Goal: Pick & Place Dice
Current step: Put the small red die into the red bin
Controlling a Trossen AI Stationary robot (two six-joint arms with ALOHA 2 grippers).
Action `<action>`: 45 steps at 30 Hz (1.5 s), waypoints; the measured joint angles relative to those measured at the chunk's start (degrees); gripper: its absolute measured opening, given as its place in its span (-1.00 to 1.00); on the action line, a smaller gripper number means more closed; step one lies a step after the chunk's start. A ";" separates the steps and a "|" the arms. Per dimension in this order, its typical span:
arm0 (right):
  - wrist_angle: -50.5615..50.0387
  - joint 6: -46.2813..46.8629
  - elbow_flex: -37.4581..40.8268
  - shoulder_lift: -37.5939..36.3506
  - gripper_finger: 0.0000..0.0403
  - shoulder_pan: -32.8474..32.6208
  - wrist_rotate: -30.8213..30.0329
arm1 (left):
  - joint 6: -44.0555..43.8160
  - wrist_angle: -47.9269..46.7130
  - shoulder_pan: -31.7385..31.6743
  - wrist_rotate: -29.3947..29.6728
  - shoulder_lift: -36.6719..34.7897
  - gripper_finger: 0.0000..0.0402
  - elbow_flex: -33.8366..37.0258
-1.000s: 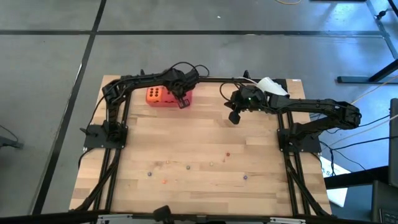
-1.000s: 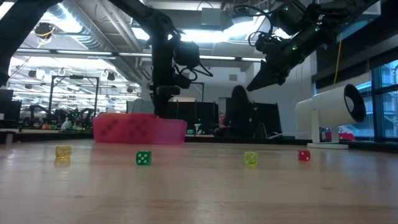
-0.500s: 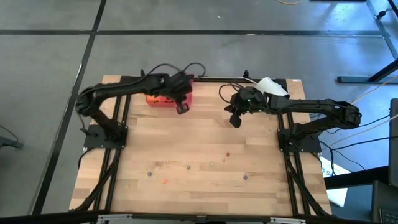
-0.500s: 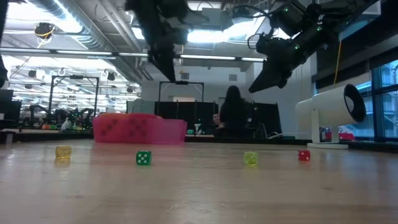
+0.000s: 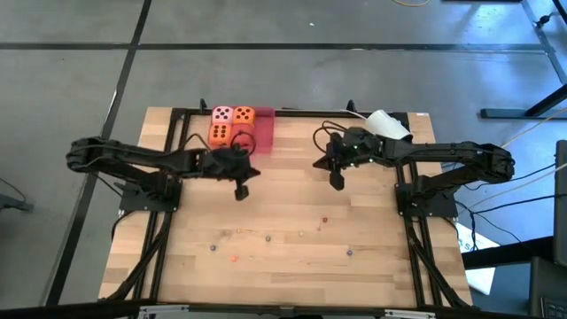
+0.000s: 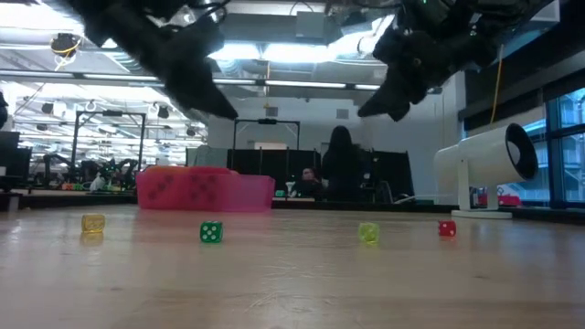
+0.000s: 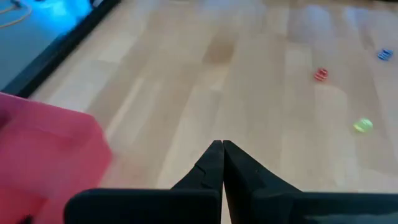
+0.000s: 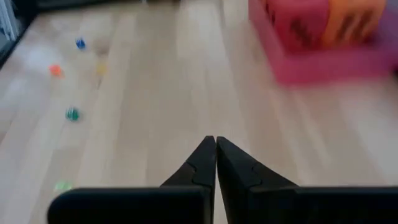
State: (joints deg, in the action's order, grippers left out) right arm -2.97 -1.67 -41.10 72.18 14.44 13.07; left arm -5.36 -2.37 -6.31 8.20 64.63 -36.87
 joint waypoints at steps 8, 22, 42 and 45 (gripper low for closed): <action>1.42 -0.48 -0.04 0.60 -0.80 -0.88 2.83 | -1.59 2.64 1.84 5.07 -0.51 -0.99 3.48; -1.38 -8.38 -0.04 4.57 -0.07 -13.70 0.92 | -3.09 2.96 1.84 5.88 -0.51 -0.99 3.51; -13.95 11.36 0.04 8.98 0.14 -29.92 -14.16 | -6.44 6.11 1.64 5.72 -0.49 -0.99 3.51; -13.17 12.25 0.04 11.07 0.22 -29.93 -14.16 | -6.44 7.86 1.62 5.68 -0.49 -1.00 3.51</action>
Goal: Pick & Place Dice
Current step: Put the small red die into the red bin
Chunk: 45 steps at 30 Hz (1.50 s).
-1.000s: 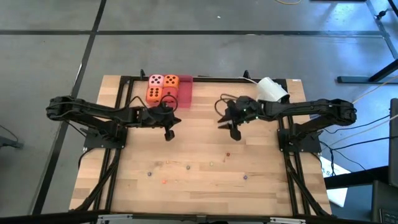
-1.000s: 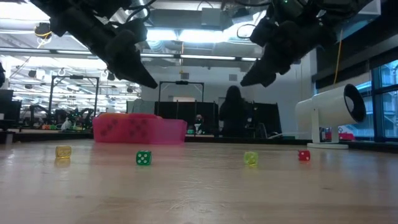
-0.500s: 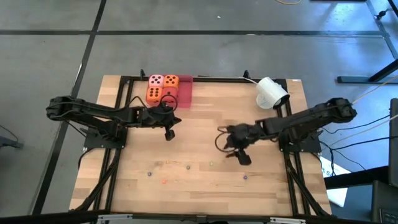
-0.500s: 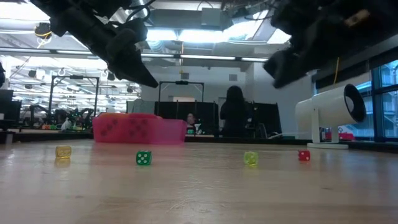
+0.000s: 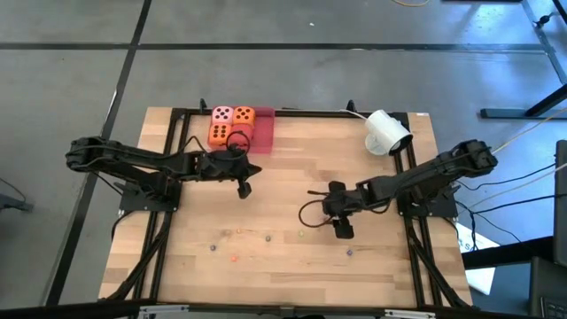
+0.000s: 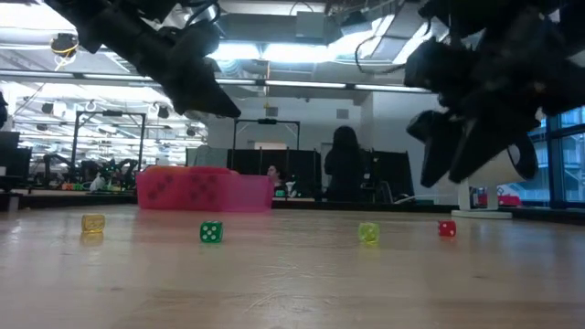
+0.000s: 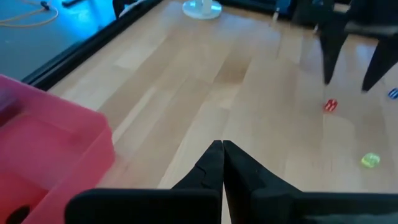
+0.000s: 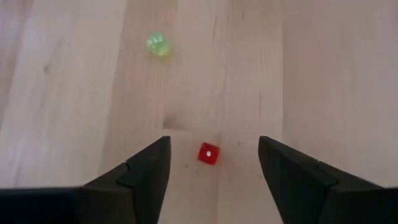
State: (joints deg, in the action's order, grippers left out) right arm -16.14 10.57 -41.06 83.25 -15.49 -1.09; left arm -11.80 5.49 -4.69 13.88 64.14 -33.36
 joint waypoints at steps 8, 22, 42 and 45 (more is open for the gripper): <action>1.62 2.15 0.00 6.11 0.28 0.00 1.68 | 0.41 3.75 -0.34 -0.33 0.00 -0.96 0.00; 3.22 4.89 0.00 8.12 0.09 -1.31 -1.04 | 0.47 3.28 -2.27 -0.52 0.00 -0.98 -0.02; 3.73 6.46 -0.13 10.37 -0.37 -1.84 -4.53 | 0.66 3.28 -2.29 -0.98 0.00 -0.97 -0.02; 3.74 8.05 -0.13 10.37 -0.51 -1.81 -4.77 | 0.64 3.28 -2.27 -0.98 0.00 -0.97 -0.02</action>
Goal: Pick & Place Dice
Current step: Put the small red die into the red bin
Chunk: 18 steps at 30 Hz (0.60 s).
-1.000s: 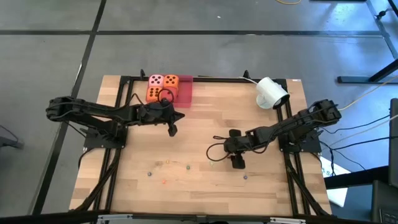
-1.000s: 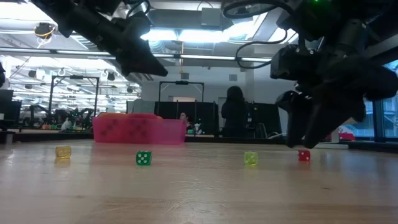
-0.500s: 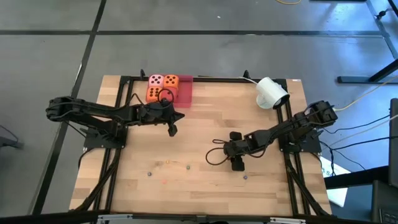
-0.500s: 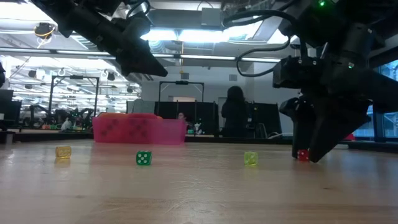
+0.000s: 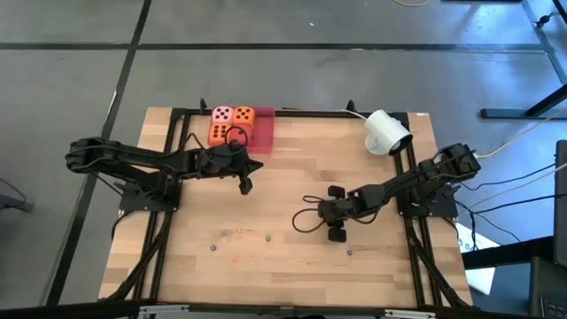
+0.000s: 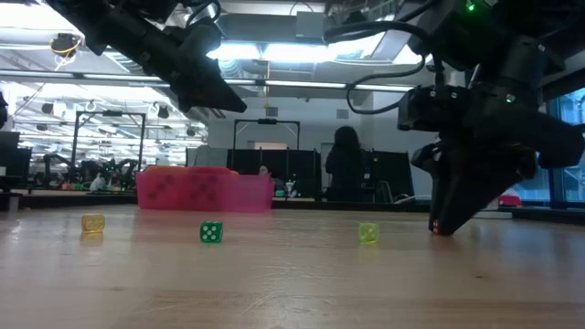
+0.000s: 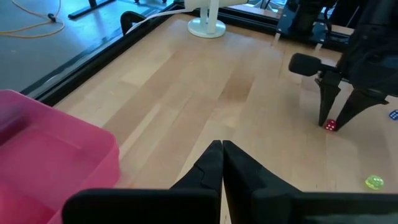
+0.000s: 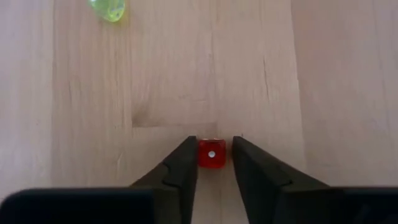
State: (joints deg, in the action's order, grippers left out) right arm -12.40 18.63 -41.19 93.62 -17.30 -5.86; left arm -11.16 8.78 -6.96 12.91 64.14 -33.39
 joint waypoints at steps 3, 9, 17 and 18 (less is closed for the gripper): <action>0.12 0.98 0.03 0.02 -0.65 0.02 -0.10 | 0.00 0.00 -0.02 0.00 0.00 -0.97 0.00; 4.52 -4.47 -0.18 0.33 -0.74 0.69 -3.96 | 0.68 0.00 -0.02 -0.33 0.00 -0.98 0.00; 28.32 -34.33 -4.47 0.22 -0.70 8.95 -32.03 | 4.33 2.85 -0.02 -0.42 0.02 -0.99 0.00; 33.89 -37.28 -5.18 0.22 -0.69 10.83 -32.30 | 4.34 4.05 -0.02 -0.44 0.02 -0.99 -0.01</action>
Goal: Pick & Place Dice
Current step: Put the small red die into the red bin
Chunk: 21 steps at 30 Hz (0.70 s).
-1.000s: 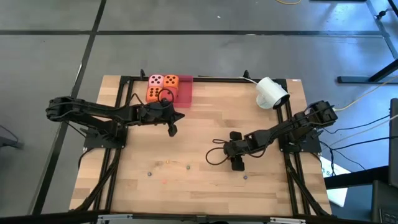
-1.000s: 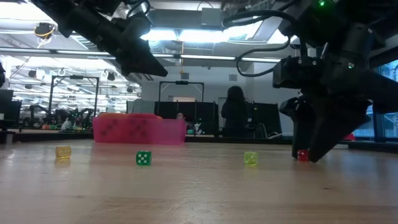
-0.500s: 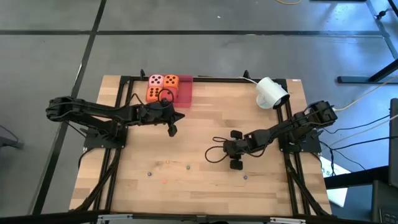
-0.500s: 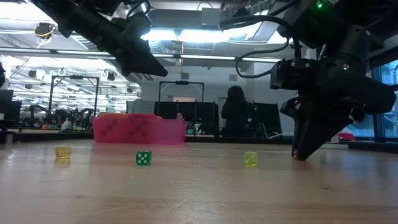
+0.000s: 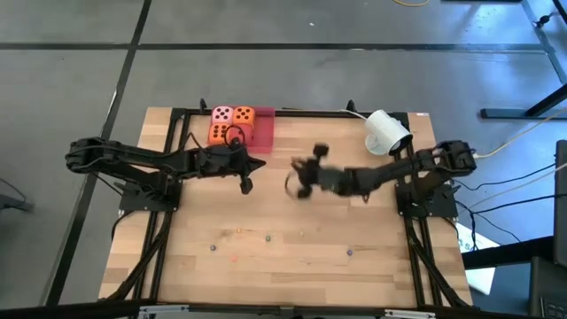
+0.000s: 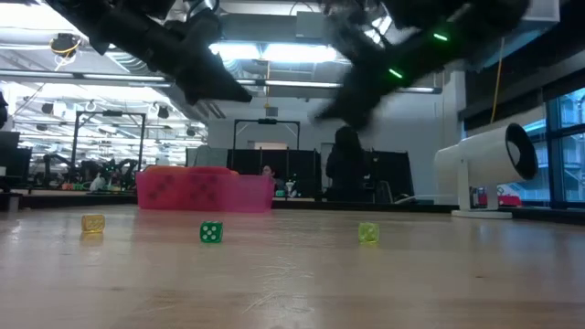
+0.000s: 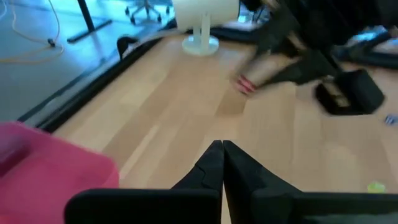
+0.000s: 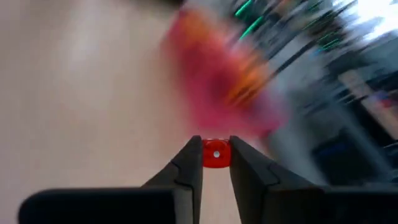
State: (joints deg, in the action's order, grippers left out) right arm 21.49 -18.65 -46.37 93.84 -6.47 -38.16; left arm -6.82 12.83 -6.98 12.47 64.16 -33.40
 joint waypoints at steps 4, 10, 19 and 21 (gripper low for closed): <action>13.68 -0.49 -3.79 -0.07 -0.65 8.02 13.37 | 2.13 -0.07 0.00 0.04 -1.04 -1.00 -2.14; 11.74 10.37 -8.52 0.22 -0.64 17.20 32.00 | 11.15 -7.05 0.02 3.26 -7.20 -0.99 -4.81; 12.16 14.18 -14.22 11.85 -0.65 21.35 33.30 | 12.19 -17.09 -0.01 21.17 -16.25 -0.98 -4.86; 12.16 13.80 -17.37 15.60 -0.65 21.68 33.17 | 12.17 -17.41 -0.03 22.11 -16.78 -0.97 -4.86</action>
State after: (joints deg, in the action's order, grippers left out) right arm 33.65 -4.85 -63.74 109.44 15.21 -5.00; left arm 5.34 -4.58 -7.01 34.58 47.38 -38.26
